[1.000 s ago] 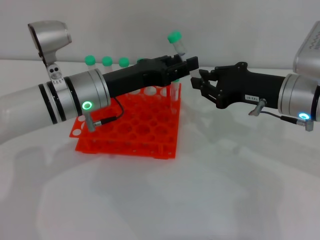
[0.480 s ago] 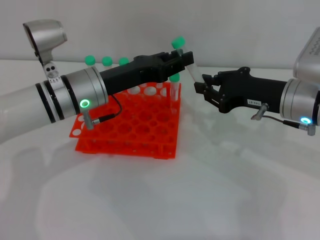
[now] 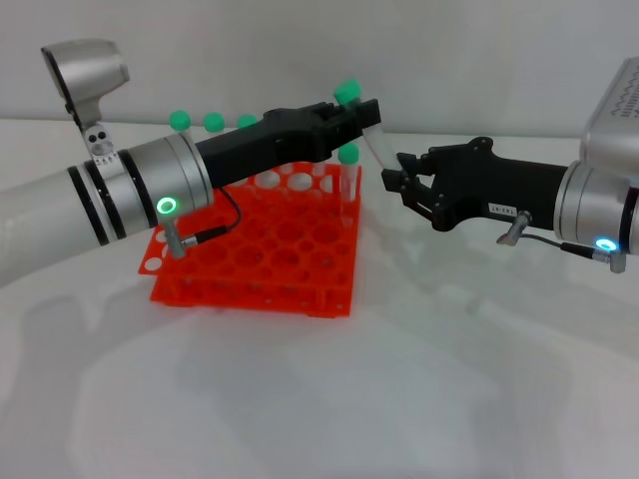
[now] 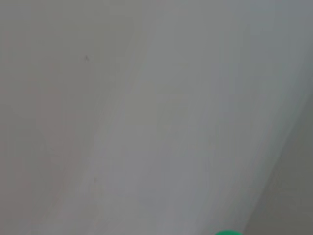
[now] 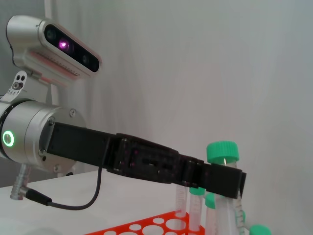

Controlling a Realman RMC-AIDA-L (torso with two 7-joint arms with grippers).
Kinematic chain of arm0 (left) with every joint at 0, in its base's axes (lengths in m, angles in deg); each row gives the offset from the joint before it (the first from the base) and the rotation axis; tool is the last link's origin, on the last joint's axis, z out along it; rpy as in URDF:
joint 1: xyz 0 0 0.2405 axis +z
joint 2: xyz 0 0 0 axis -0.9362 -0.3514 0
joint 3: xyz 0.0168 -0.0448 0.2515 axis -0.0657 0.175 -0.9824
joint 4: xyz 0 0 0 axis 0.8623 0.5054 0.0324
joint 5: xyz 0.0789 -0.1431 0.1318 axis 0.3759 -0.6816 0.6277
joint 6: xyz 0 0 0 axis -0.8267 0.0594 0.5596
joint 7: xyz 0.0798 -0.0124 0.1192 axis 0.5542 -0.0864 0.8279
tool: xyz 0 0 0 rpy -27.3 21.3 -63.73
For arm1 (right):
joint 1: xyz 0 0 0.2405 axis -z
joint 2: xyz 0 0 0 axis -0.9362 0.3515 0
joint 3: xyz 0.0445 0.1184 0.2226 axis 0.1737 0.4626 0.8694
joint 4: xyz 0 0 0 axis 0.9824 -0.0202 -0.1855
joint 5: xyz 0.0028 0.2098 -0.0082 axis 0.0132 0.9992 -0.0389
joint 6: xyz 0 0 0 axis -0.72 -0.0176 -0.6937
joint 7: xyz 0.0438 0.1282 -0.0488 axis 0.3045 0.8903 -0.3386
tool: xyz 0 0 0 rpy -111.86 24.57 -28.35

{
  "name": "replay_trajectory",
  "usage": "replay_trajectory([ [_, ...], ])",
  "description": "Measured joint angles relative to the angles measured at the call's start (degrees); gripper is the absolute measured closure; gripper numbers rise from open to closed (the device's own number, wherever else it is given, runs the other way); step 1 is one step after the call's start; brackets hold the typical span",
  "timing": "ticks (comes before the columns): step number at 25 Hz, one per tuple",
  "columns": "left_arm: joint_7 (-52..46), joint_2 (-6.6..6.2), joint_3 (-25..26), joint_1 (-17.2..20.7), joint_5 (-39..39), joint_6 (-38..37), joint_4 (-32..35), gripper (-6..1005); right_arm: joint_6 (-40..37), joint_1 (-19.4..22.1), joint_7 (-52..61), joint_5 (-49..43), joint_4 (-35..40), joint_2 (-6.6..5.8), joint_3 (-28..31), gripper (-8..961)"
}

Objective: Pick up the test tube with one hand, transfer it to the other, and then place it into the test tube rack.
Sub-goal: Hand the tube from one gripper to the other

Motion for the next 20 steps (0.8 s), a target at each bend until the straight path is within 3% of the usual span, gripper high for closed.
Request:
replay_trajectory([
  [4, 0.0, 0.05, 0.2, 0.1, 0.2, 0.0, 0.0, 655, -0.2, 0.1, -0.3, 0.3, -0.1, 0.07, -0.1, 643],
  [10, 0.7, 0.08, 0.2, 0.1, 0.2, 0.0, 0.0, 768, -0.4, -0.4, -0.3, 0.6, -0.8, 0.07, -0.1, 636],
  [20, 1.4, 0.02, 0.2, -0.2, 0.4, 0.1, 0.0, 780, -0.7, -1.6, 0.7, 0.7, -4.7, -0.18, 1.3, 625],
])
